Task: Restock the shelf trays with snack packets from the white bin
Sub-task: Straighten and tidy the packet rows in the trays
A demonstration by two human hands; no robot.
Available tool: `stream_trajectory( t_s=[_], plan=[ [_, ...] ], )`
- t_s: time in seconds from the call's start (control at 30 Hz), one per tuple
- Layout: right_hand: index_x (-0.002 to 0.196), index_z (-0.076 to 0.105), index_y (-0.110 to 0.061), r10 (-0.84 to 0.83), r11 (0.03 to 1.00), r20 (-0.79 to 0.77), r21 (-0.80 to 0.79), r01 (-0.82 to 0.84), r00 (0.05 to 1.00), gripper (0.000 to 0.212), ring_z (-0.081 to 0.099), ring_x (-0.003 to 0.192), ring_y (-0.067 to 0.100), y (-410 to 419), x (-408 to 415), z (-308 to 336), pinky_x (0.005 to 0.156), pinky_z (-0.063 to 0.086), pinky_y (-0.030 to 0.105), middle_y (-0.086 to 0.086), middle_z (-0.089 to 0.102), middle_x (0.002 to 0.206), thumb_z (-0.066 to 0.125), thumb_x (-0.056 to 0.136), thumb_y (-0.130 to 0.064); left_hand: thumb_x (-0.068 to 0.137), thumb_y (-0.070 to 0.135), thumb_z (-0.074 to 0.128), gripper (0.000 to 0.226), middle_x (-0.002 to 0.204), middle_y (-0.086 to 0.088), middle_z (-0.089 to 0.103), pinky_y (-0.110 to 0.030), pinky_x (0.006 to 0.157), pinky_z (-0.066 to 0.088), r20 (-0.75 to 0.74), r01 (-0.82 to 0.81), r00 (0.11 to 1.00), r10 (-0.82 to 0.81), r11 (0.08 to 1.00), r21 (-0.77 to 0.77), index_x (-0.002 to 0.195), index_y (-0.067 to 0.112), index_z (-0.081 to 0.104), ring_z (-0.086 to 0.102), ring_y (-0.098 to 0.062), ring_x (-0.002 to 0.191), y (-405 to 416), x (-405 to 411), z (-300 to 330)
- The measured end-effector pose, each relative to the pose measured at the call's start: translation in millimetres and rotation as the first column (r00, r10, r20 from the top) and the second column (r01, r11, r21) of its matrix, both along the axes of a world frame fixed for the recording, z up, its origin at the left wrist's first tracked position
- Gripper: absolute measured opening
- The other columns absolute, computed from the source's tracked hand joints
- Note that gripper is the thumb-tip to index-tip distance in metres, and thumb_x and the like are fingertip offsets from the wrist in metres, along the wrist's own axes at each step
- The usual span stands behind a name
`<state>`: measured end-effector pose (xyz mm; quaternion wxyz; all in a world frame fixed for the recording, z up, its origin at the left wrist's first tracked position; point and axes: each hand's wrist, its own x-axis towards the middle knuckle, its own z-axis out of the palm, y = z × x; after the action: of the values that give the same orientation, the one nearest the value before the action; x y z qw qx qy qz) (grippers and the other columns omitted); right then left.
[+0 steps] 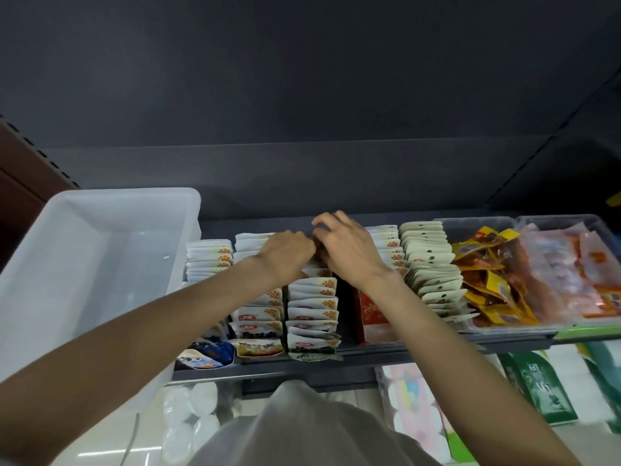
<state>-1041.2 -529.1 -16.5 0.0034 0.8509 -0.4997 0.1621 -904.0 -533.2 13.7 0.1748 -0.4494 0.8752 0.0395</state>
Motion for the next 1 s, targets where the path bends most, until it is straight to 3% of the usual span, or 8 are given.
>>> stream_trajectory(
  t_s=[0.17, 0.3, 0.4, 0.5, 0.57, 0.67, 0.8, 1.0],
  plan=[
    [0.077, 0.071, -0.009, -0.027, 1.000, 0.032, -0.007, 0.028, 0.999, 0.027, 0.063, 0.082, 0.027, 3, -3, -4, 0.059, 0.053, 0.031, 0.005, 0.067, 0.096, 0.081, 0.054, 0.000, 0.092, 0.025, 0.055, 0.020, 0.106, -0.008, 0.064, -0.033, 0.072, 0.045, 0.059, 0.016, 0.998, -0.015, 0.999, -0.028, 0.109, 0.014, 0.059, 0.062, -0.027, 0.094, 2, -2, 2],
    [0.077, 0.070, -0.011, -0.054, 0.998, 0.063, -0.035, 0.056, 0.997, 0.020, 0.062, 0.079, 0.024, 6, -8, -7, 0.058, 0.051, 0.029, 0.002, 0.067, 0.092, 0.079, 0.061, -0.005, 0.092, 0.029, 0.051, 0.019, 0.106, 0.001, 0.065, -0.031, 0.074, 0.044, -0.008, 0.046, 0.999, -0.047, 0.995, -0.092, 0.102, 0.027, 0.067, 0.060, -0.020, 0.100, 11, 6, -2],
    [0.071, 0.066, -0.013, -0.087, 0.996, 0.072, -0.026, 0.089, 0.994, 0.018, 0.060, 0.065, 0.021, 9, -6, -9, 0.049, 0.042, 0.025, 0.000, 0.065, 0.077, 0.079, 0.061, -0.006, 0.091, 0.031, 0.051, 0.018, 0.104, 0.006, 0.065, -0.028, 0.071, 0.041, -0.103, 0.056, 0.992, -0.068, 0.992, -0.116, 0.098, 0.028, 0.068, 0.056, -0.016, 0.102, 15, 12, -1],
    [0.068, 0.063, -0.015, -0.106, 0.993, 0.092, -0.042, 0.110, 0.990, 0.021, 0.058, 0.058, 0.020, 9, -4, -13, 0.046, 0.038, 0.023, -0.002, 0.062, 0.070, 0.079, 0.060, -0.003, 0.082, 0.030, 0.064, 0.009, 0.083, 0.008, 0.066, -0.027, 0.059, 0.046, -0.180, 0.111, 0.972, -0.153, 0.967, -0.228, 0.079, 0.024, 0.070, 0.061, -0.015, 0.084, 26, 17, 6],
    [0.070, 0.065, -0.014, -0.083, 0.994, 0.108, -0.066, 0.090, 0.991, 0.020, 0.059, 0.064, 0.020, 9, -4, -14, 0.048, 0.043, 0.024, -0.002, 0.065, 0.078, 0.079, 0.061, -0.003, 0.076, 0.028, 0.071, 0.006, 0.074, 0.008, 0.066, -0.026, 0.050, 0.046, -0.252, 0.082, 0.957, -0.144, 0.967, -0.242, 0.071, 0.025, 0.072, 0.064, -0.016, 0.073, 37, 23, 8],
    [0.078, 0.073, -0.015, -0.052, 0.994, 0.087, -0.087, 0.060, 0.995, 0.023, 0.063, 0.075, 0.021, 12, -3, -14, 0.055, 0.051, 0.027, -0.001, 0.068, 0.095, 0.082, 0.060, -0.005, 0.089, 0.031, 0.059, 0.017, 0.095, 0.006, 0.067, -0.031, 0.073, 0.048, -0.354, -0.011, 0.934, -0.047, 0.987, -0.161, 0.095, 0.027, 0.075, 0.061, -0.017, 0.093, 43, 33, 2],
    [0.093, 0.073, -0.014, -0.076, 0.997, 0.073, 0.034, 0.073, 0.994, 0.023, 0.060, 0.094, 0.024, 15, 2, -14, 0.067, 0.053, 0.033, 0.001, 0.065, 0.110, 0.078, 0.071, -0.010, 0.094, 0.034, 0.052, 0.024, 0.112, 0.009, 0.066, -0.033, 0.096, 0.038, -0.439, -0.053, 0.898, 0.016, 0.996, -0.073, 0.104, 0.028, 0.073, 0.058, -0.013, 0.103, 42, 40, -2],
    [0.088, 0.067, -0.013, 0.005, 0.987, -0.001, 0.158, -0.004, 1.000, 0.008, 0.046, 0.115, 0.021, 9, 1, -9, 0.081, 0.042, 0.031, 0.000, 0.054, 0.124, 0.070, 0.081, -0.015, 0.096, 0.035, 0.048, 0.029, 0.114, 0.005, 0.068, -0.034, 0.100, 0.037, -0.427, -0.101, 0.902, 0.070, 0.994, -0.050, 0.117, 0.027, 0.067, 0.062, -0.019, 0.099, 45, 41, -5]
  ],
)
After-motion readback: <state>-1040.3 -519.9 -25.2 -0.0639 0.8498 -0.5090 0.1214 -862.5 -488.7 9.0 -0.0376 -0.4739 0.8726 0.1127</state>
